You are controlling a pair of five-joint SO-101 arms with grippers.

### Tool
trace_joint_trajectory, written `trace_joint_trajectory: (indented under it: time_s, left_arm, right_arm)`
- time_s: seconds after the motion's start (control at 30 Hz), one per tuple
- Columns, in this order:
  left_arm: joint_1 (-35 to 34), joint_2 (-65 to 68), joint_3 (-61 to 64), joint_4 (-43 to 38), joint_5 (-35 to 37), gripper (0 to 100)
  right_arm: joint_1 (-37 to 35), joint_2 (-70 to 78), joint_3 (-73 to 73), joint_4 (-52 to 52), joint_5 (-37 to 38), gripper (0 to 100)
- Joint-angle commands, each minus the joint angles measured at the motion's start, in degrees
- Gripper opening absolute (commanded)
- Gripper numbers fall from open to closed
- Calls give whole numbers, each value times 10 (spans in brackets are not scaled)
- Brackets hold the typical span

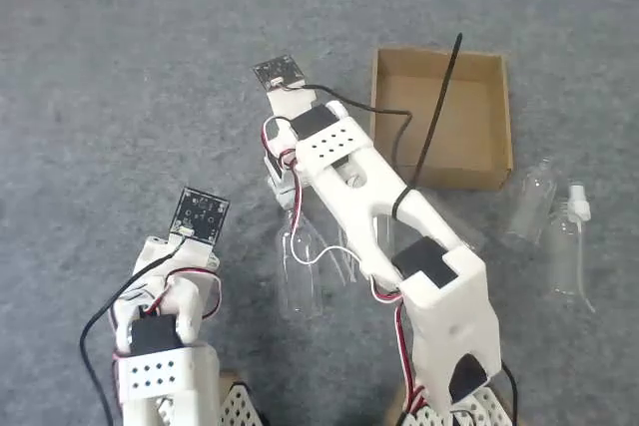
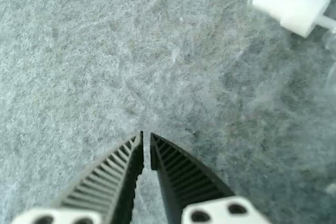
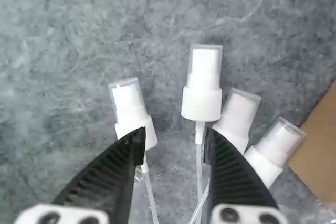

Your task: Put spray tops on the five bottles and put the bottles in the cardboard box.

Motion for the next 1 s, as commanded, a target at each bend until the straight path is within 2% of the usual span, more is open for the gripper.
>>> trace_joint_trajectory:
  time_s: [0.0, 0.23, 0.37, 0.43, 0.57, 0.77, 0.97]
  left_arm:
    - [-2, -11, -4, 1, -7, 14]
    - [-2, -11, -4, 1, -7, 14]
    - [-2, -11, -4, 1, -7, 14]
    - [-2, -11, -4, 1, -7, 14]
    - [-2, -11, -4, 1, -7, 14]
    - [-2, -11, -4, 1, -7, 14]
    - [-2, -11, -4, 1, -7, 14]
  right_arm:
    - [-3, -16, -33, 6, -6, 139]
    - [0, -62, -81, 105, -6, 132]
    - [0, -114, -99, 157, -2, 45]
    - [1, -144, -100, 182, 33, 6]
    - [29, -200, -98, 253, 96, 18]
    - [176, -315, -93, 337, 170, 17]
    - [424, -436, 4, 334, 318, 17]
